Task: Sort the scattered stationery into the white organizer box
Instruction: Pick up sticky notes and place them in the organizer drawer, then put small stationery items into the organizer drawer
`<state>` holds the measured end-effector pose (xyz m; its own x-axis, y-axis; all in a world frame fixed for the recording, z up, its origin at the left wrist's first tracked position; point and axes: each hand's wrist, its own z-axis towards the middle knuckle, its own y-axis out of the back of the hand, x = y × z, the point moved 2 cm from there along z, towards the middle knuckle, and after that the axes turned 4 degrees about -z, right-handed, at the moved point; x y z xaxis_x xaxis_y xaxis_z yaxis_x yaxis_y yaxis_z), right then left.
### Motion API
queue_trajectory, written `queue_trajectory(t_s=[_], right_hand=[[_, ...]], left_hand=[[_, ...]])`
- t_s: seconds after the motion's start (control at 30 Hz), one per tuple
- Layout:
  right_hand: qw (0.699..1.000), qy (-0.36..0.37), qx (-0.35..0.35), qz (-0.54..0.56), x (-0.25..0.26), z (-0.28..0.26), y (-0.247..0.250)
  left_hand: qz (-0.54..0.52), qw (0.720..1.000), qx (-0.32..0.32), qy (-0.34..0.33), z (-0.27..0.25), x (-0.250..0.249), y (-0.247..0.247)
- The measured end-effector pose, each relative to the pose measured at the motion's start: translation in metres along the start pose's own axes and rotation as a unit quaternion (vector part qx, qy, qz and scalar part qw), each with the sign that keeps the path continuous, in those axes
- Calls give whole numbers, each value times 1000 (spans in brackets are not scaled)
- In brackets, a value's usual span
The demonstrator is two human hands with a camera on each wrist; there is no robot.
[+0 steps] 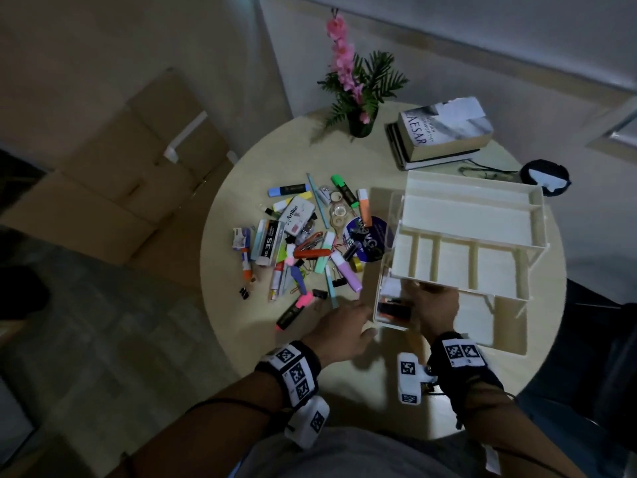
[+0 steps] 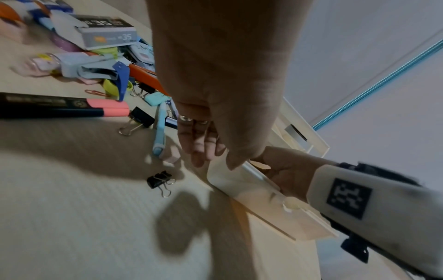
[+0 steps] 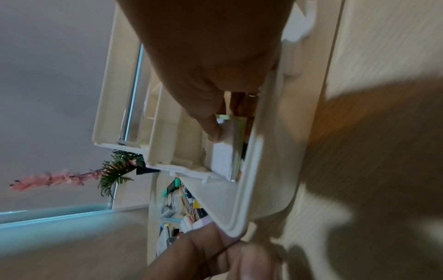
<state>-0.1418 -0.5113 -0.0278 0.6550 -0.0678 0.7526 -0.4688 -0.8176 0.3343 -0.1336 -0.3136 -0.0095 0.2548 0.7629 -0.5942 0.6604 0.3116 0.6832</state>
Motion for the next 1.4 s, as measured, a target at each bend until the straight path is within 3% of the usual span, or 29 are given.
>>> queue_trajectory(t_s=[0.27,0.43,0.57,0.67,0.73,0.83,0.97,1.13,1.27,1.4], right_hand=[[984,51,-6,-172,2,-2,2],[957,70,61,-276,7,-22,7],[894,100,89,-428,7,-24,18],[828,98,58,-549,21,-34,19],[807,108,36,-580,41,-52,8],[817,169,35,-550,76,-80,-29],[839,235,104,-480,93,-92,-120],[833,275,169,-450,100,-90,-207],[847,277,141,-431,93,-80,-241],[829,325,104,-443,76,-75,-262]], left_hand=[[-15,999,-40,-28,-22,46,35],[-60,994,-89,-2,-38,108,76],[-60,983,-167,50,-48,158,122],[-52,972,-200,115,-43,195,153],[-53,968,-203,139,-35,213,169],[-55,975,-164,139,-17,216,175],[-14,978,-137,159,9,212,167],[-13,974,-134,181,20,205,158],[-97,969,-125,187,18,212,165],[-138,963,-136,188,1,227,177]])
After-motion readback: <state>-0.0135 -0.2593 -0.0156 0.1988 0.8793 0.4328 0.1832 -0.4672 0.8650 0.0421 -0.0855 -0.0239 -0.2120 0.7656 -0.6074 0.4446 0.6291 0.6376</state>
